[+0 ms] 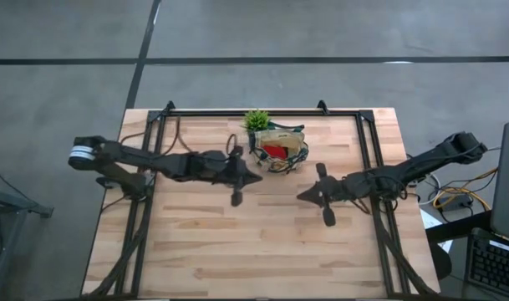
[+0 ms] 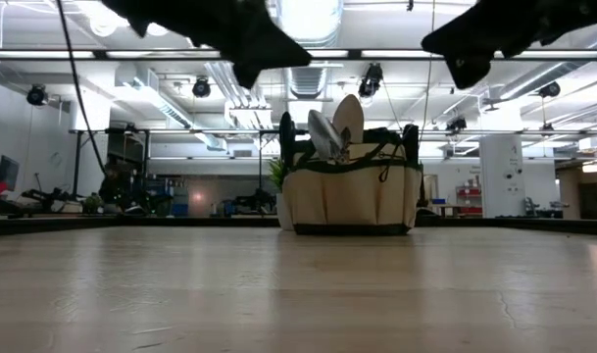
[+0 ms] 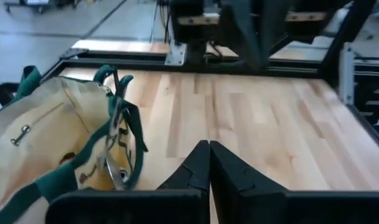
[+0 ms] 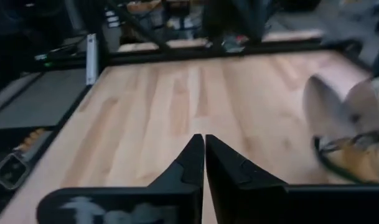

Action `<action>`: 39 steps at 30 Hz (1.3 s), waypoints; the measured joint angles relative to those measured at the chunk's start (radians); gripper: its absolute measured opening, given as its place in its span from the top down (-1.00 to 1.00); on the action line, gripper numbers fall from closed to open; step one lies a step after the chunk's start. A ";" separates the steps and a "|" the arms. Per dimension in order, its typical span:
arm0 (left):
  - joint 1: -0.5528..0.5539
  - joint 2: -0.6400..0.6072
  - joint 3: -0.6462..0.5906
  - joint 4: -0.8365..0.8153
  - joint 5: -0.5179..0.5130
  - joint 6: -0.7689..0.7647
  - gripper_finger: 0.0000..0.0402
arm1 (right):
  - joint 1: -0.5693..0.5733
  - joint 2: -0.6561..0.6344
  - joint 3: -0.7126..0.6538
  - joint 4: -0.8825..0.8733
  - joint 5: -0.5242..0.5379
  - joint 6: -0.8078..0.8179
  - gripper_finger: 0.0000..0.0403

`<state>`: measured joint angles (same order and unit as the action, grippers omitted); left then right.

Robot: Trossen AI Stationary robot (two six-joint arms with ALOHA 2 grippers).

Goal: Pick & Place Garden tools in Gardening bag
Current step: Return to Home Position

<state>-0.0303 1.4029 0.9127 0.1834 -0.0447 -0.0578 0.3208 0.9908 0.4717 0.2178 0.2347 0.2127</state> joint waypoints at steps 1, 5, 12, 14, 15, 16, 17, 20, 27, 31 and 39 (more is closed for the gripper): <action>-0.009 -0.020 -0.034 0.030 -0.003 0.000 0.97 | 0.006 -0.009 0.000 0.003 0.022 -0.020 0.95; -0.048 -0.115 -0.171 0.139 -0.018 0.050 0.97 | 0.035 -0.045 -0.003 0.018 0.054 -0.090 0.96; -0.059 -0.335 -0.356 0.167 -0.063 0.074 0.93 | 0.046 -0.127 -0.010 0.012 0.056 -0.222 0.96; -0.059 -0.401 -0.399 0.175 -0.064 0.063 0.94 | 0.046 -0.173 -0.011 -0.025 0.052 -0.235 0.96; -0.060 -0.431 -0.422 0.176 -0.065 0.060 0.94 | 0.042 -0.197 -0.015 -0.031 0.032 -0.235 0.96; -0.060 -0.463 -0.449 0.177 -0.066 0.059 0.95 | 0.035 -0.221 -0.025 -0.028 -0.002 -0.235 0.96; -0.060 -0.489 -0.476 0.186 -0.066 0.057 0.96 | 0.028 -0.249 -0.042 -0.029 -0.045 -0.231 0.96; -0.061 -0.566 -0.554 0.260 -0.072 0.056 0.97 | 0.006 -0.326 -0.099 -0.027 -0.102 -0.206 0.96; -0.060 -0.692 -0.668 0.295 -0.080 0.059 0.93 | -0.069 -0.519 -0.245 -0.019 -0.102 -0.169 0.96; -0.058 -0.762 -0.726 0.292 -0.080 0.053 0.93 | -0.101 -0.606 -0.316 -0.022 -0.105 -0.163 0.96; -0.056 -0.914 -0.812 0.286 -0.080 0.002 0.92 | -0.132 -0.722 -0.381 -0.029 -0.115 -0.202 0.96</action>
<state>-0.0868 0.4889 0.1006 0.4694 -0.1249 -0.0560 0.1888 0.2687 0.0907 0.1887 0.1202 0.0109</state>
